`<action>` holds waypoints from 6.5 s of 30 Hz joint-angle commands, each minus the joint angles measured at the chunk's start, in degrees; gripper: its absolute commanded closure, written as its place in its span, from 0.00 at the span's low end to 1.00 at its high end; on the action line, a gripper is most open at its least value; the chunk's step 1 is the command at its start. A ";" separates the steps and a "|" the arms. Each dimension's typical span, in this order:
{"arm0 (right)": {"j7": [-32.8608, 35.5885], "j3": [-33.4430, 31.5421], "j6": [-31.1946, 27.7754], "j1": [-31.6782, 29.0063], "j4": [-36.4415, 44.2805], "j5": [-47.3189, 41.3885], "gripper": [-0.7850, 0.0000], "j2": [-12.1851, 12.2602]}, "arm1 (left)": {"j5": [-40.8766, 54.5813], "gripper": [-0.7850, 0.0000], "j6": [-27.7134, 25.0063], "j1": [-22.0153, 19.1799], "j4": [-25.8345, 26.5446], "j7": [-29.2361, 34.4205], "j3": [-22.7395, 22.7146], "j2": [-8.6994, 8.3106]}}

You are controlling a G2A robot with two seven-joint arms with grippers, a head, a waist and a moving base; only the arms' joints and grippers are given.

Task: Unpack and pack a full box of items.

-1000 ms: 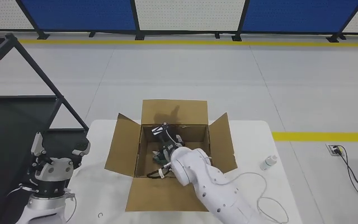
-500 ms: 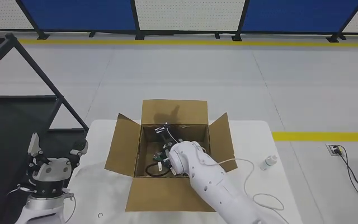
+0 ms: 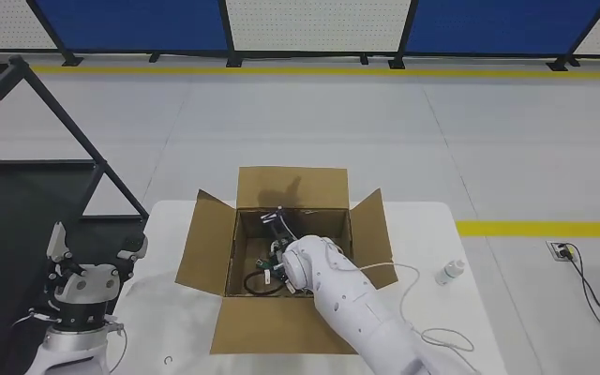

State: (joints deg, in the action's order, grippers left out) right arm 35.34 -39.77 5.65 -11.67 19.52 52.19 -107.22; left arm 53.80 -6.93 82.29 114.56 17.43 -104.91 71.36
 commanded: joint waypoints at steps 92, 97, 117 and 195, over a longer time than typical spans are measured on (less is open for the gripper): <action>5.97 -65.87 -19.81 -74.33 115.12 -2.28 1.00 22.05 | 0.00 0.00 0.00 0.00 0.00 0.00 0.00 0.00; 10.87 -68.76 -20.05 -77.25 115.12 -4.07 1.00 22.81 | 0.00 0.00 0.00 0.00 0.00 0.00 0.00 0.00; 16.76 -55.33 -3.83 -63.95 92.82 17.43 1.00 24.59 | 0.00 0.00 0.00 0.00 0.00 0.00 0.00 0.00; 13.16 -34.08 -12.84 -57.97 114.05 18.85 0.00 26.38 | 0.00 0.00 0.00 0.00 0.00 0.00 0.00 0.00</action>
State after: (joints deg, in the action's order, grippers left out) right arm 48.58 -73.77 -7.09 -69.56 133.52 71.05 -80.84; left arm 53.80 -6.94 82.29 114.56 17.43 -104.91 71.36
